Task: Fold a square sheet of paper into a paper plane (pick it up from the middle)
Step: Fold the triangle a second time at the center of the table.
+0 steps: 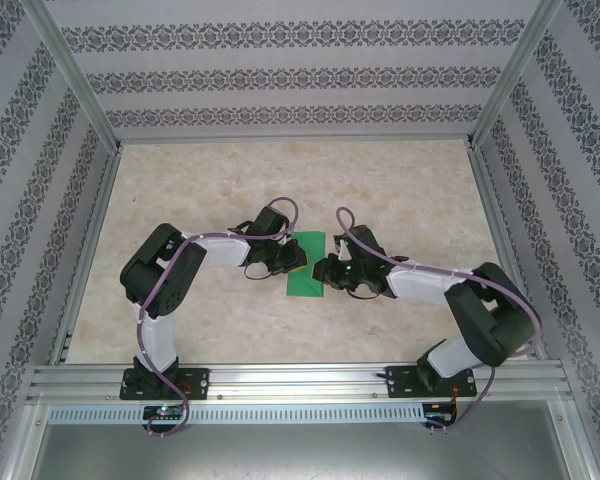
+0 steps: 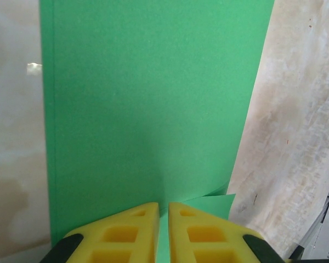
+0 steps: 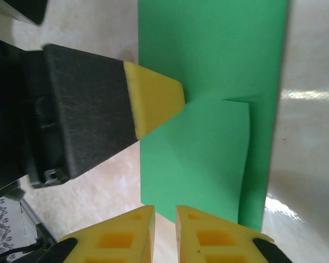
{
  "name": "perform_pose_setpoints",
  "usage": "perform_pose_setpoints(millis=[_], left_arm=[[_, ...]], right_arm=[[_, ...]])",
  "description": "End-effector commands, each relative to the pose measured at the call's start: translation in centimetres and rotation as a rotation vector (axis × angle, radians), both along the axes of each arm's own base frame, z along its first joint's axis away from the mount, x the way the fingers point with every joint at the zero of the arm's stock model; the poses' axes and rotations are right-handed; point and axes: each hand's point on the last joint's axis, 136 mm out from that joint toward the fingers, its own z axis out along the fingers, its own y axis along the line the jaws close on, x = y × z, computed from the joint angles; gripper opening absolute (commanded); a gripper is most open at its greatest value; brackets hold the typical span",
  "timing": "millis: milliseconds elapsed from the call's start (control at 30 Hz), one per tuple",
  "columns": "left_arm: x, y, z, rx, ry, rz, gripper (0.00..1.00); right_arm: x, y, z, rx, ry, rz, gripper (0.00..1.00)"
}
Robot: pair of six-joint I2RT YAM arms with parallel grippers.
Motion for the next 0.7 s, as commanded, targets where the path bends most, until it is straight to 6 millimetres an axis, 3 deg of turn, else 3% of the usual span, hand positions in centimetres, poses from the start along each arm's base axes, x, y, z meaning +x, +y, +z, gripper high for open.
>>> perform_pose_setpoints(millis=[0, 133, 267, 500, 667], left_arm=[[-1.4, 1.4, -3.0, 0.106, 0.058, -0.006, 0.15], [-1.4, 1.4, -2.9, 0.107, 0.057, -0.01, 0.15], [-1.6, 1.6, -3.1, 0.118, 0.06, -0.013, 0.15], [-1.6, 1.7, -3.3, 0.121, 0.064, -0.011, 0.15], [-1.5, 1.5, -3.0, 0.114, 0.058, -0.017, 0.15]], right_arm=[[-0.1, 1.5, -0.6, 0.009, 0.014, 0.043, 0.18], [-1.2, 0.4, -3.4, -0.044, 0.072, 0.035, 0.18], [-2.7, -1.0, -4.8, -0.078, 0.104, 0.021, 0.18], [-4.4, -2.6, -4.9, -0.102, 0.12, 0.008, 0.18], [-4.2, -3.2, -3.7, -0.108, 0.089, -0.006, 0.19]])
